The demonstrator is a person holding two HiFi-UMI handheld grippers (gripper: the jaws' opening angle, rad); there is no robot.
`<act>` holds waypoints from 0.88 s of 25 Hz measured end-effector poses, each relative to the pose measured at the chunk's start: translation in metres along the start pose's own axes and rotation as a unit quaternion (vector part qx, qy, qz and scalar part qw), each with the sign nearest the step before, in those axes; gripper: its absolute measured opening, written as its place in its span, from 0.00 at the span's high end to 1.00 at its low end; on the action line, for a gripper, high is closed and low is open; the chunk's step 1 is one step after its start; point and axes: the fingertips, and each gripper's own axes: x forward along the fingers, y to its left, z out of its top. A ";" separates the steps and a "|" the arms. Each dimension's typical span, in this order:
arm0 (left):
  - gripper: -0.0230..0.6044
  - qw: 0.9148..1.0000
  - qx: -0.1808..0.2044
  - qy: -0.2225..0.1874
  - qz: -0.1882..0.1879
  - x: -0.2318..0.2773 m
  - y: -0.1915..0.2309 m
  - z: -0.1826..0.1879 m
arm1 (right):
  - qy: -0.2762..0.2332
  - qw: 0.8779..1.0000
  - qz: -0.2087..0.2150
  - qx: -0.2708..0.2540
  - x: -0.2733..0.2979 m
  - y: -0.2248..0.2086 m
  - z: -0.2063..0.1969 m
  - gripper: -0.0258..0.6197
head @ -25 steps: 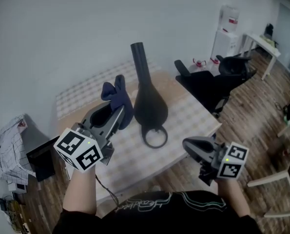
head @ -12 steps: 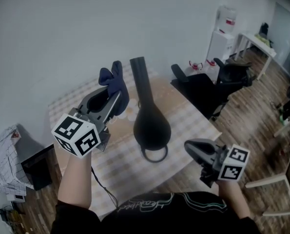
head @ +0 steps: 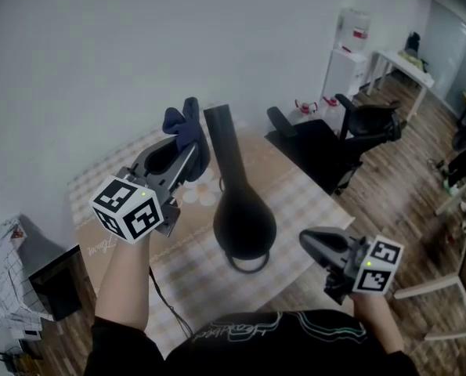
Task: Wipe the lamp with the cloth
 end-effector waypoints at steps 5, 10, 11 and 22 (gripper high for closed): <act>0.85 0.999 -0.022 -0.016 -0.033 0.006 0.000 -0.002 | 0.005 1.000 -0.008 0.001 0.006 -0.002 -0.005 0.94; 0.85 0.998 -0.023 -0.025 -0.054 0.009 -0.005 -0.005 | 0.014 1.000 -0.011 0.005 0.013 -0.001 -0.012 0.94; 0.85 0.998 -0.023 -0.027 -0.057 0.010 -0.005 -0.005 | 0.016 1.000 -0.012 0.006 0.014 0.000 -0.012 0.94; 0.85 0.994 -0.043 -0.031 -0.091 0.007 -0.016 -0.013 | 0.024 1.000 -0.013 0.009 0.013 0.008 -0.020 0.94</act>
